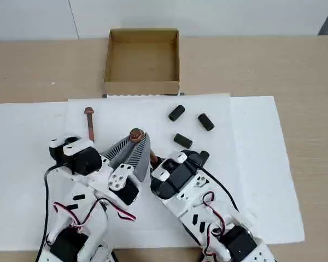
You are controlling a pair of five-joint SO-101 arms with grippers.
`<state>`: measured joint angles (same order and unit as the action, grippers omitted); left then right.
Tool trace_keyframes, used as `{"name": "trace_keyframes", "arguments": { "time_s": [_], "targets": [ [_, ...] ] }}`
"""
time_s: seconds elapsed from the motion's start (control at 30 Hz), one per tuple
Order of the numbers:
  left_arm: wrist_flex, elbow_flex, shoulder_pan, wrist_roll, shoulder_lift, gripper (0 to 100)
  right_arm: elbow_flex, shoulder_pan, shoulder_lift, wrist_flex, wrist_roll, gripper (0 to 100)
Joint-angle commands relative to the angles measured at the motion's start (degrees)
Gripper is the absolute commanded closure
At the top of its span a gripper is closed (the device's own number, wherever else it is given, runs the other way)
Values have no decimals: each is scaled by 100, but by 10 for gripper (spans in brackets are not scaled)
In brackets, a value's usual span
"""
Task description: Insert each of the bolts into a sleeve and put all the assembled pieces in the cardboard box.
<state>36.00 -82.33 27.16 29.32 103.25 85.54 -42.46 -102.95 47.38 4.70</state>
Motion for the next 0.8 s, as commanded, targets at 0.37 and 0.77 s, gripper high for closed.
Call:
{"name": "trace_keyframes", "arguments": {
  "time_s": [0.37, 0.77],
  "targets": [
    [334, -31, 642, -79, 35, 995, -149, -13, -48, -180, 70, 996],
    [1565, -84, 1116, -132, 53, 995, -132, -13, -48, -180, 70, 996]
  ]
}}
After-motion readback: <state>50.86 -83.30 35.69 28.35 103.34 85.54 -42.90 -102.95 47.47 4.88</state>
